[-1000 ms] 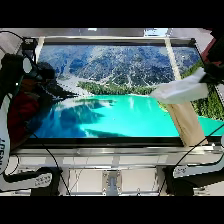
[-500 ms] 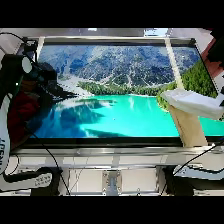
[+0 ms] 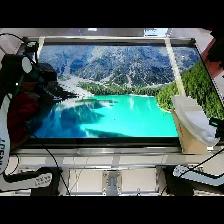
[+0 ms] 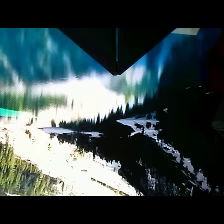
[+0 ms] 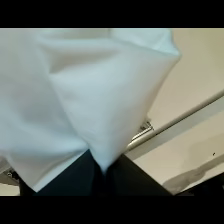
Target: Fold the shirts.
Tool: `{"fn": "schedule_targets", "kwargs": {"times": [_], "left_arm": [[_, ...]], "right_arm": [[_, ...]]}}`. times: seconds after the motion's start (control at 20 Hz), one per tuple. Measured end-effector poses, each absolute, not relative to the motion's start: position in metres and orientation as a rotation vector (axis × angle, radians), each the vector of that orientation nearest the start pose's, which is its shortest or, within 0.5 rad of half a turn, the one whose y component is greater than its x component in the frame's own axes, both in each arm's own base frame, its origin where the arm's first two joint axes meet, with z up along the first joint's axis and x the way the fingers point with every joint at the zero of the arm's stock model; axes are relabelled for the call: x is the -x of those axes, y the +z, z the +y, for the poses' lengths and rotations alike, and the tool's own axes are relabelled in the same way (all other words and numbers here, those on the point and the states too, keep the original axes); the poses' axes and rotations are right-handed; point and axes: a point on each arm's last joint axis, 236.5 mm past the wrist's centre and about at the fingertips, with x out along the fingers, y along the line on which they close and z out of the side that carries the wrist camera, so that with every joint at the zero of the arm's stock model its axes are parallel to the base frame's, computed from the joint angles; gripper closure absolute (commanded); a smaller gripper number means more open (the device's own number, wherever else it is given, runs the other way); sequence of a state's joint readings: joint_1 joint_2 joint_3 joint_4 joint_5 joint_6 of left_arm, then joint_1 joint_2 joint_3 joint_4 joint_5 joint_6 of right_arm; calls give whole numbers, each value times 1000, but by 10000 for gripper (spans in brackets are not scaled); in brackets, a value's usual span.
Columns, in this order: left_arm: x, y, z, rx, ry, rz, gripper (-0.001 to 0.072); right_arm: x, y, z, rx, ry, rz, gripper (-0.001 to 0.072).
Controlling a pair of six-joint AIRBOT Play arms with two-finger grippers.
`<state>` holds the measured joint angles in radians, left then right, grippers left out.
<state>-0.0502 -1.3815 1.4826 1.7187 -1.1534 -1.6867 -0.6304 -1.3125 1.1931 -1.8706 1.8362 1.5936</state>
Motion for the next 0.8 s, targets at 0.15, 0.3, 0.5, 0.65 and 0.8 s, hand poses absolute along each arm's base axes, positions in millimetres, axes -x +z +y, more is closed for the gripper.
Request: {"fn": "schedule_targets", "kwargs": {"times": [0.15,0.3,0.5,0.65,0.8], "left_arm": [[-459,91,9,-46,106,1045,691],[-459,91,8,-44,104,1045,691],[-462,91,-4,4,67,1031,692],[-467,94,-30,103,-5,1012,692],[-470,100,-59,207,-95,992,692]], "right_arm": [[-137,15,-185,-408,-689,2020,293],[-146,21,-182,-422,-672,1972,298],[-219,40,-157,-524,-456,1695,307],[-332,79,-90,-588,-61,1284,307],[-408,127,-17,-518,203,984,307]]}}
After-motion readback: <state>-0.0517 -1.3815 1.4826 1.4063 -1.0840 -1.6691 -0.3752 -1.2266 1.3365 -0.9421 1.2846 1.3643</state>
